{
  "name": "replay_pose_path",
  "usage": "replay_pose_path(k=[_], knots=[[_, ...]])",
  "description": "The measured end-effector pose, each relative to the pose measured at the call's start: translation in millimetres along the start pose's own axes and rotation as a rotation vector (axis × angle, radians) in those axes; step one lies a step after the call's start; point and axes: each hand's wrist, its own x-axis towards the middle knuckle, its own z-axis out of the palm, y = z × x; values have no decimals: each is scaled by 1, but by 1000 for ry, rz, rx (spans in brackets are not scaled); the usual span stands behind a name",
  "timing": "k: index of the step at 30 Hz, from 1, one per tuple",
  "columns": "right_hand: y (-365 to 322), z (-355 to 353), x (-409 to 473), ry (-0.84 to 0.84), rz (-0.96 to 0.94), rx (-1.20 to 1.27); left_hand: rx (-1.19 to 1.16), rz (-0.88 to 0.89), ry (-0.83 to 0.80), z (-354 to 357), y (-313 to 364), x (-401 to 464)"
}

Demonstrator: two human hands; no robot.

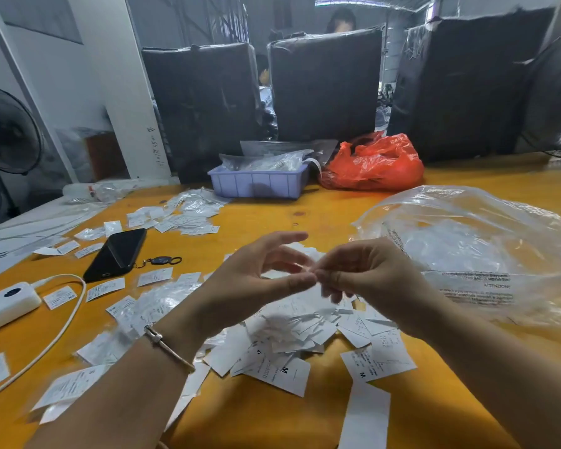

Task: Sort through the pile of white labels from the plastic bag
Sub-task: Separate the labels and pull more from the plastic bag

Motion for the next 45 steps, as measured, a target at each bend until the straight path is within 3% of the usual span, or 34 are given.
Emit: replay_pose_path(k=[3,5,7,10,15,27,37,43,45], knots=[[1,6,0,12,-8,32,-86,-5,0,0,2,-2],[3,6,2,89,10,31,-117,-7,101,-3,1,-3],[9,5,2,134,5,-171,-104,-31,272,-5,-3,-2],[19,9,0,18,-43,-721,-101,-71,500,-10,-7,1],[28,20,6,-149,-19,-925,-137,-59,584,-11,-10,3],[27,23,5,-62,15,-559,-349,-123,476,-9,-2,1],[16,-4,6,148,165,121,-638,-184,289,-15,0,1],[11,-6,8,210,174,153,-369,-217,228,-12,0,-3],[9,-5,7,227,176,127,-375,-214,208,-12,1,-3]])
